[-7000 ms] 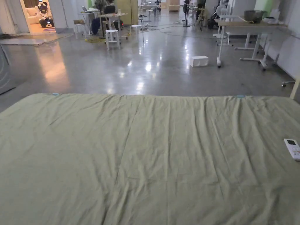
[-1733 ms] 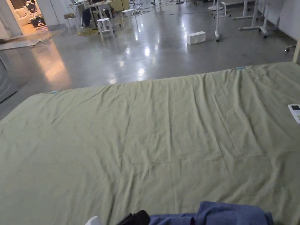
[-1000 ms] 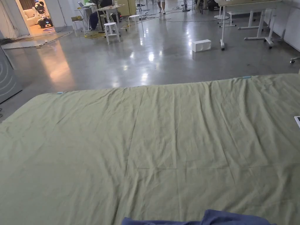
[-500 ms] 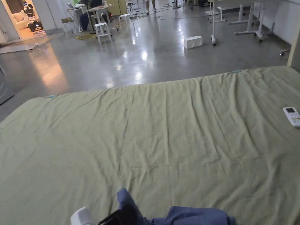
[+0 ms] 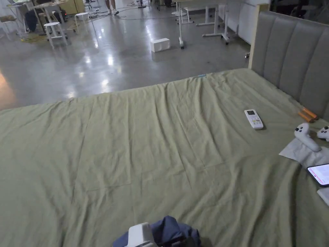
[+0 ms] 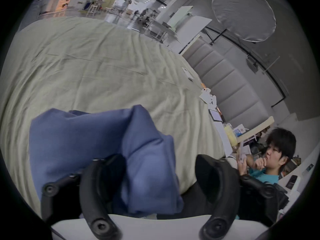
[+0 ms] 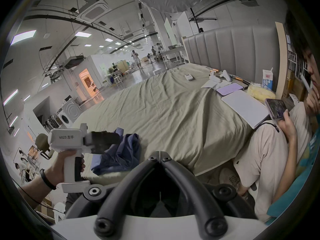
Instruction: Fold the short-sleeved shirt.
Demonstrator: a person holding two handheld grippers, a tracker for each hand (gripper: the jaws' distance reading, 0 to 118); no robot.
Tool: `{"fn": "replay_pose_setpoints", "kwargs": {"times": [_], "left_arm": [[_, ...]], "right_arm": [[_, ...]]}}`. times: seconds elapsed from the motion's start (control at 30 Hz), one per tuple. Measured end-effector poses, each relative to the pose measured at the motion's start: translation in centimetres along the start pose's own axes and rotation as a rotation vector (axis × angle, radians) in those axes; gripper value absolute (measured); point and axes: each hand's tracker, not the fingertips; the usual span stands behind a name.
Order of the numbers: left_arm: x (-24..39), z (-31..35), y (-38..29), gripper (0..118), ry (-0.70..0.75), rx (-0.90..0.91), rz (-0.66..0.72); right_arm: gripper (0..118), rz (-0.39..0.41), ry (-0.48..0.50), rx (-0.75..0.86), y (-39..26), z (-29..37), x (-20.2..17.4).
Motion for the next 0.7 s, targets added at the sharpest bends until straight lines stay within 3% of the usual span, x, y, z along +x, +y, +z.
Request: {"fn": "replay_pose_setpoints", "kwargs": {"times": [0.1, 0.2, 0.23, 0.27, 0.3, 0.33, 0.43, 0.5, 0.6, 0.7], "left_arm": [[-0.9, 2.5, 1.3, 93, -0.024, 0.119, 0.066], [-3.2, 3.2, 1.9, 91, -0.015, 0.192, 0.286], [-4.3, 2.5, 1.9, 83, -0.05, 0.138, 0.365], [-4.8, 1.6, 1.5, 53, -0.077, 0.105, 0.397], [-4.8, 0.6, 1.0, 15, -0.065, 0.082, 0.378], [-4.6, -0.2, 0.4, 2, -0.034, 0.049, 0.337], [-2.8, -3.7, -1.8, 2, -0.094, -0.104, 0.183], [-2.2, -5.5, -3.2, 1, -0.01, -0.115, 0.087], [-2.5, -5.5, -3.0, 0, -0.03, -0.08, 0.137], [-1.8, -4.1, -2.5, 0, -0.027, -0.076, 0.08]], "right_arm": [[0, -0.015, 0.01, -0.002, 0.1, 0.0, 0.6], [0, 0.001, -0.007, 0.006, 0.5, -0.1, 0.8], [0, 0.002, -0.008, 0.009, 0.7, -0.1, 1.0], [0, -0.001, -0.007, 0.013, 0.9, -0.1, 1.2], [0, -0.004, -0.007, 0.018, 1.0, -0.1, 1.2], [0, -0.005, -0.007, 0.021, 1.2, -0.1, 1.2], [0, -0.002, -0.016, 0.025, 1.3, -0.1, 0.9], [0, -0.003, -0.009, 0.013, 1.2, -0.3, 0.5], [0, 0.015, 0.011, -0.017, 0.8, -0.6, -0.4], [0, 0.04, 0.084, -0.064, 0.6, -2.2, -1.6]]}}
